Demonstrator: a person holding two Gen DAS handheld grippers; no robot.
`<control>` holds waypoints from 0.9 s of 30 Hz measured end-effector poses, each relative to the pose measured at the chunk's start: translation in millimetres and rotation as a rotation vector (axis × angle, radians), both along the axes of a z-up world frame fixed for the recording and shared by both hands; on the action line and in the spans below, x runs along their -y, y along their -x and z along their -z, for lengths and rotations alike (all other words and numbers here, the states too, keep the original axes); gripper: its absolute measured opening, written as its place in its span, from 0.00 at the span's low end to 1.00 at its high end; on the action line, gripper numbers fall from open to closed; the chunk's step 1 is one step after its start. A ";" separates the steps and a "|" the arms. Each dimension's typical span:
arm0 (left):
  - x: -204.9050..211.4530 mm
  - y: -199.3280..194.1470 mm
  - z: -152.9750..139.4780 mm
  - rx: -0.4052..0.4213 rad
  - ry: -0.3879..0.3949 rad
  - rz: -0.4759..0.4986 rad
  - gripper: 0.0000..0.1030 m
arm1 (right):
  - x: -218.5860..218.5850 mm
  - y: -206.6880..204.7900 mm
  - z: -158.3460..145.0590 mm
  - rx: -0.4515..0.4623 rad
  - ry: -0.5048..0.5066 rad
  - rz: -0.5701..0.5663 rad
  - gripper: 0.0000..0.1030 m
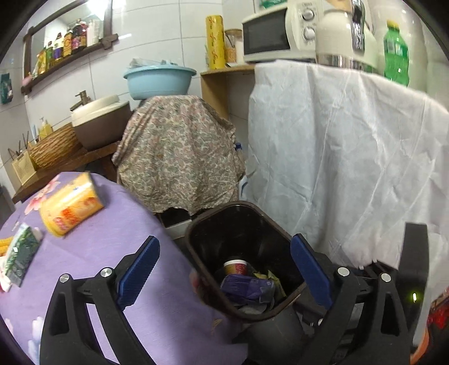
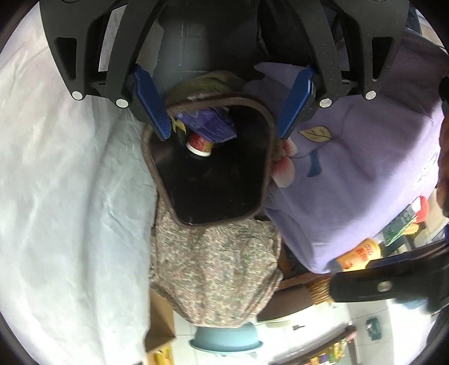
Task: Collect trash
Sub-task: 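Carry tissues and purple bag to the dark bin and open both tools, then return to the table and grasp the green-and-white milk carton with the left tool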
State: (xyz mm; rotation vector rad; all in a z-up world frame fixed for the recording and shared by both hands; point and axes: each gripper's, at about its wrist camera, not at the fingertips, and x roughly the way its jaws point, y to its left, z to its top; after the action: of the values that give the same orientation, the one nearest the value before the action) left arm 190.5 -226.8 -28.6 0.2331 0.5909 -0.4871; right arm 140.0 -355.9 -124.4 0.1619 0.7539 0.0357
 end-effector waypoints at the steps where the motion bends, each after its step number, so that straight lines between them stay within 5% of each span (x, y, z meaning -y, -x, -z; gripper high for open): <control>1: -8.4 1.9 -2.3 0.007 0.001 -0.005 0.92 | -3.1 -1.6 -2.7 0.004 0.005 -0.011 0.76; 20: -215.7 -20.2 -15.9 0.062 -0.086 -0.281 0.94 | -104.2 -37.6 -70.8 0.093 -0.030 -0.305 0.77; 27: -270.0 -78.0 -15.2 -0.057 -0.160 -0.308 0.94 | -125.4 -41.4 -77.8 0.087 -0.032 -0.350 0.81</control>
State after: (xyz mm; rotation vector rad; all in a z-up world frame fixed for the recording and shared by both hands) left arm 268.5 43.2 -13.4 0.2751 0.7082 -0.1495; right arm 181.4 -230.4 -46.6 0.0570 0.6878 0.3851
